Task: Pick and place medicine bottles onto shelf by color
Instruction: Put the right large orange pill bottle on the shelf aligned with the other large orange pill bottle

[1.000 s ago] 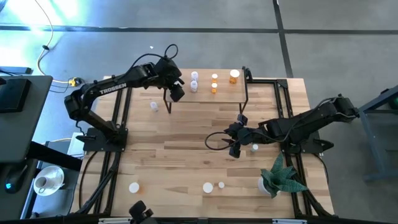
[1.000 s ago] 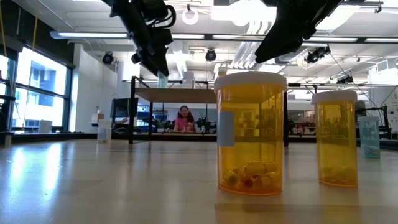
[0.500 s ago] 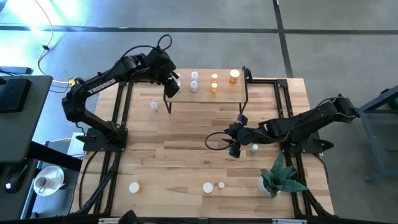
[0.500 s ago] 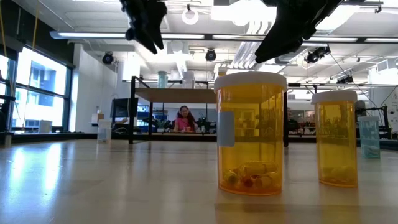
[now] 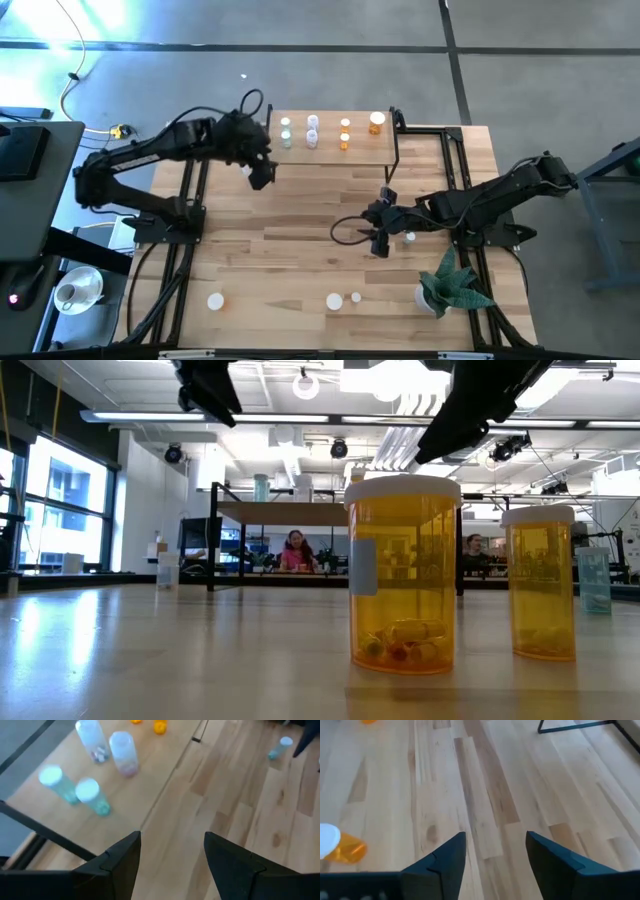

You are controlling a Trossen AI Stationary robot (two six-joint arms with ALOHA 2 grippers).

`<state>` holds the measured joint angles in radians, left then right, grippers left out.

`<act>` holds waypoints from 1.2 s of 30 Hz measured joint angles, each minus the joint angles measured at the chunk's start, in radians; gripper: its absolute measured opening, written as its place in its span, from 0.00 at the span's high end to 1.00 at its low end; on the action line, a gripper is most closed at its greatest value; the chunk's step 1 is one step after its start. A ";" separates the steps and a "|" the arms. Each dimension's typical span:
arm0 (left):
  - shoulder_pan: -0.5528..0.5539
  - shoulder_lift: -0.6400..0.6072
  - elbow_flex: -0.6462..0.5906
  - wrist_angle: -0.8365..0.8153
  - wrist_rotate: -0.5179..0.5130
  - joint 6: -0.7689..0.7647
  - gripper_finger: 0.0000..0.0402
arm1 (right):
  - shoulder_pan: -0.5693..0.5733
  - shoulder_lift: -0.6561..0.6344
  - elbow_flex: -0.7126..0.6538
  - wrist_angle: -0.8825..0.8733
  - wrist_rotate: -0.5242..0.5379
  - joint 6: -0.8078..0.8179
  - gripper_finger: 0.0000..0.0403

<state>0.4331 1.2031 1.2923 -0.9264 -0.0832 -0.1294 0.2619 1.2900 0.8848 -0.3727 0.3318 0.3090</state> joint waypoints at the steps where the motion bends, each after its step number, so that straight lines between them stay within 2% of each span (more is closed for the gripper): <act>1: -0.006 -0.021 -0.026 0.010 -0.004 -0.013 0.48 | 0.000 0.000 0.000 -0.002 -0.001 -0.008 0.48; 7: -0.050 -0.132 -0.150 0.066 -0.007 -0.097 0.48 | 0.000 0.000 0.000 -0.008 -0.001 -0.053 0.35; 16: -0.136 -0.238 -0.226 0.109 -0.009 -0.212 0.48 | 0.000 0.000 0.000 -0.081 -0.003 -0.066 0.20; 19: -0.165 -0.254 -0.227 0.126 -0.010 -0.240 0.48 | 0.000 0.000 0.000 -0.072 -0.035 -0.083 0.19; 23: -0.205 -0.260 -0.227 0.140 -0.011 -0.261 0.48 | 0.001 0.000 0.000 -0.058 -0.170 -0.082 0.19; 26: -0.226 -0.261 -0.227 0.142 -0.011 -0.261 0.48 | 0.013 0.008 0.000 -0.016 -0.232 -0.094 0.19; 36: -0.246 -0.260 -0.227 0.137 -0.057 -0.244 0.48 | 0.112 0.095 0.000 0.247 -0.243 -0.181 0.19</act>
<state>0.1871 0.9426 1.0653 -0.7898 -0.1405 -0.3737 0.3737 1.3847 0.8848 -0.1256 0.0891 0.1283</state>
